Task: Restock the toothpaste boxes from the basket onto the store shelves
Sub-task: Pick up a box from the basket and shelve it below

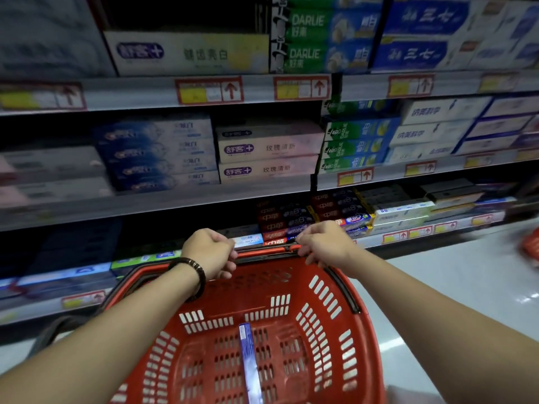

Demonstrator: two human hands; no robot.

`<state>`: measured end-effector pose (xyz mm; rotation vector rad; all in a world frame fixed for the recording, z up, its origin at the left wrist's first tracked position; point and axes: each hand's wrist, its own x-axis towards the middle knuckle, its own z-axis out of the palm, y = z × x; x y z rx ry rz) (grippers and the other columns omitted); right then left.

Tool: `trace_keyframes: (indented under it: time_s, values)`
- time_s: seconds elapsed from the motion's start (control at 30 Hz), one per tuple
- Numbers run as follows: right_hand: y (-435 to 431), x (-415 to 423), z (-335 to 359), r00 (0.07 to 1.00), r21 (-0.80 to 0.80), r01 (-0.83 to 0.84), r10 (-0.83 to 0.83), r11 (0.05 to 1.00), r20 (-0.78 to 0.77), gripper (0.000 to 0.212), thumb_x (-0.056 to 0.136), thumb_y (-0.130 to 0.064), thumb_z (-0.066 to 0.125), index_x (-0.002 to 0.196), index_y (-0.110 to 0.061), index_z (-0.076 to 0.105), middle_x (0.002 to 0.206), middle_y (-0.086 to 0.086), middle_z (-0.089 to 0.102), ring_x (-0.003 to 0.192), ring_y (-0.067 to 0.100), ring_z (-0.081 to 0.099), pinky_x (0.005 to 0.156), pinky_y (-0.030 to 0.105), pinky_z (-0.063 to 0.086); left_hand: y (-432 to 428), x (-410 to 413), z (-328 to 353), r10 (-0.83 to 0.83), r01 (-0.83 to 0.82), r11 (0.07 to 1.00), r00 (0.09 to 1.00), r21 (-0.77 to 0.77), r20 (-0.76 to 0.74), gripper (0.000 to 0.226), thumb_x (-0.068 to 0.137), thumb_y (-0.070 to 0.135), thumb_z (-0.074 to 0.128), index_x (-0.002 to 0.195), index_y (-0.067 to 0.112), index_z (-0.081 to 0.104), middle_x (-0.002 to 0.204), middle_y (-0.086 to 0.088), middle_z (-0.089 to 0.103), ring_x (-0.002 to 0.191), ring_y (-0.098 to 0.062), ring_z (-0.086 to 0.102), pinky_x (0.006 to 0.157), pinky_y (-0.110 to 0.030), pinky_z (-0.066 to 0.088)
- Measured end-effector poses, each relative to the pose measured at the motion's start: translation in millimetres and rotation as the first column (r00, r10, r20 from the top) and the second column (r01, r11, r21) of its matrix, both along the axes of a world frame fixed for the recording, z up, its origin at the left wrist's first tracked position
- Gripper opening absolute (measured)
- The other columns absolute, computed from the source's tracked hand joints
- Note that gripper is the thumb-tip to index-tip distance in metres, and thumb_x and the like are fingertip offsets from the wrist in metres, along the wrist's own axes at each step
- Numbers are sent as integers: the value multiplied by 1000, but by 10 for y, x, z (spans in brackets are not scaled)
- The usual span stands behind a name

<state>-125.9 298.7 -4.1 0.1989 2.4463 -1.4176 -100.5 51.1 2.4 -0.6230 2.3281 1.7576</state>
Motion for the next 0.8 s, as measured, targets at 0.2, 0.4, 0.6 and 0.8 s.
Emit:
trace_keyframes:
  time_s: [0.2,0.4,0.6,0.8]
  values:
    - [-213,314,-313,993,29,-87,84,996,78,15,103,-21,68,91,-12,68,85,5,78,60,16,69,45,27,44,40,454,-436,-5,3,1000,996,19,87,31,107,28,56,86,6,57,73,-12,66,44,-21,59,38,-28,50]
    - [-372,558,-465,953,119,-269,247,956,175,20,100,-24,70,85,-12,72,79,3,77,64,16,73,47,26,47,-44,750,-1071,-41,78,988,966,-135,256,48,105,41,53,73,7,65,74,-17,74,51,-27,67,54,-40,61]
    - [-429,618,-463,925,123,-337,304,933,228,27,104,-28,64,84,-11,68,85,13,79,71,24,76,53,28,49,-57,842,-1531,-113,272,895,905,-353,410,44,97,42,61,75,5,66,81,-15,72,83,-30,71,80,-37,57]
    - [-409,636,-453,914,102,-345,308,933,265,36,107,-34,59,82,-11,67,90,13,80,69,18,74,55,28,50,23,777,-1759,-166,410,853,800,-322,577,45,95,44,66,117,4,71,119,-14,72,108,-29,69,79,-32,51]
